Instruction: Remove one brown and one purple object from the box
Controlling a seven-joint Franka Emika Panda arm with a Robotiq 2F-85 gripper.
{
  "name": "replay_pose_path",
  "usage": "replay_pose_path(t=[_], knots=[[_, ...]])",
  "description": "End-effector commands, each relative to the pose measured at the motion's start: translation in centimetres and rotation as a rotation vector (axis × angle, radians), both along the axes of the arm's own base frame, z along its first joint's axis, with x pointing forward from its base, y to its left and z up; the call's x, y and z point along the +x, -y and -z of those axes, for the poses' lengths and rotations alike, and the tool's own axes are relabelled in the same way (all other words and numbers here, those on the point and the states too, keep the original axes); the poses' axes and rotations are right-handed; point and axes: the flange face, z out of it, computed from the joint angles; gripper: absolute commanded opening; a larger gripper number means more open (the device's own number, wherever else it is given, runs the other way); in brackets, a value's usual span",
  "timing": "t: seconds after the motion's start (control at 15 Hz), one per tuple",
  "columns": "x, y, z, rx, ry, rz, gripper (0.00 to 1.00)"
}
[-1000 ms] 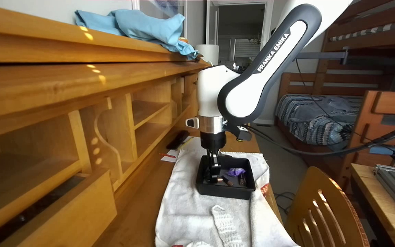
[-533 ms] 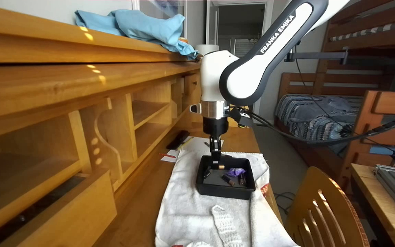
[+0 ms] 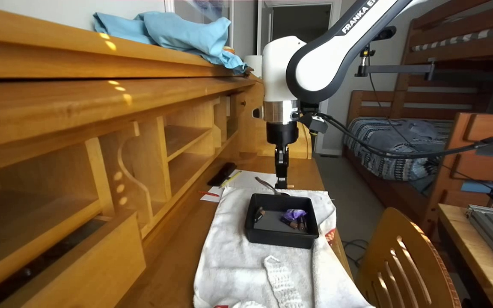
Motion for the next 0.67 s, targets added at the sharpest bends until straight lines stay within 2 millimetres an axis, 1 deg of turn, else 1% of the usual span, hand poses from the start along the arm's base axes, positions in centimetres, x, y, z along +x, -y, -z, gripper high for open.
replay_pose_path(t=[0.0, 0.4, 0.6], knots=[[-2.2, 2.4, -1.3, 0.006, -0.014, 0.101, 0.04], [-3.6, 6.4, -0.6, 0.005, -0.024, 0.233, 0.04], [-3.4, 8.0, -0.1, 0.011, -0.007, 0.273, 0.04]])
